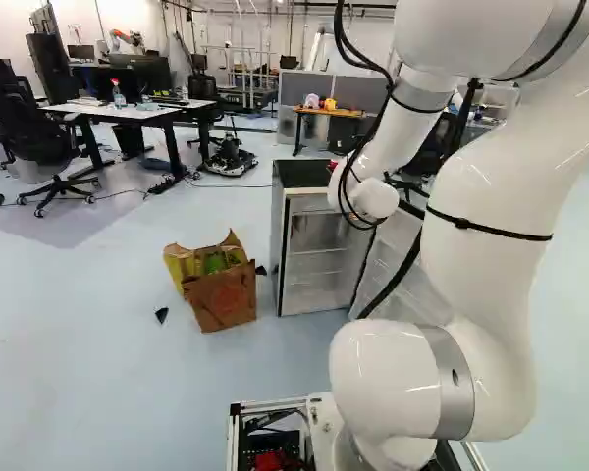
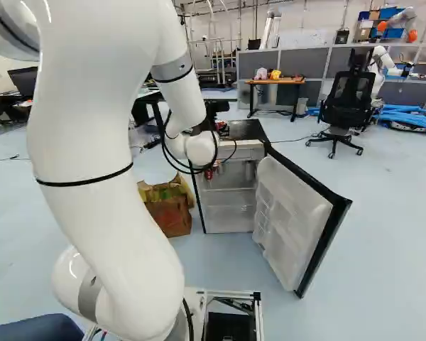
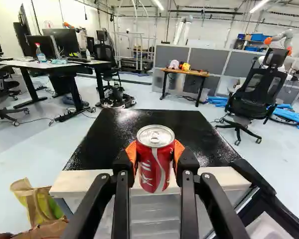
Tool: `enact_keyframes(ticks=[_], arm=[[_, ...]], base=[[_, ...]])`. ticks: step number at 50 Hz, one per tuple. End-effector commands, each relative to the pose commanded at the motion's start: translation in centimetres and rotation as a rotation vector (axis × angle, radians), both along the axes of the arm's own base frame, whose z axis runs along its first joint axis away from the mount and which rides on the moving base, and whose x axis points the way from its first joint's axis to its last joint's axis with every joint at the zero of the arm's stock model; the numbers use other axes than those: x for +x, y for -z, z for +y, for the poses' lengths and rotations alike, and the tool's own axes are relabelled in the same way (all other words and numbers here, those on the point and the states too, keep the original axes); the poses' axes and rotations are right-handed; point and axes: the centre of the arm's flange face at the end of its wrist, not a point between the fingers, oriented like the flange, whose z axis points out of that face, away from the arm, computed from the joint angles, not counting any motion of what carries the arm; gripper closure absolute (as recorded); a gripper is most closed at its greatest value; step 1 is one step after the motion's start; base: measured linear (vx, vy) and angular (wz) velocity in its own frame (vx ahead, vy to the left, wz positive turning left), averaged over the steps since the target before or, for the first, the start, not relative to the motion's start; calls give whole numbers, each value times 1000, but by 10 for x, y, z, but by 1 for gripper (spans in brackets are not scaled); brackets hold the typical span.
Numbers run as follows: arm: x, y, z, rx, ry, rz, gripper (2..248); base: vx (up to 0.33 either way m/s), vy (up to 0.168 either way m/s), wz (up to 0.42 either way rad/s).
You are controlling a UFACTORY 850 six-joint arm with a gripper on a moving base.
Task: Grab a drink from the fridge
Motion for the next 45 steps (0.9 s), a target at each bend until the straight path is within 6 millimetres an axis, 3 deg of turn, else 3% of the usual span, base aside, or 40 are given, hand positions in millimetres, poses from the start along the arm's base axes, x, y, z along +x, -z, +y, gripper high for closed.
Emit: enact_keyframes(ticks=[45], arm=[[67, 11, 0, 23, 27, 18, 156]], base=[[0, 0, 0]])
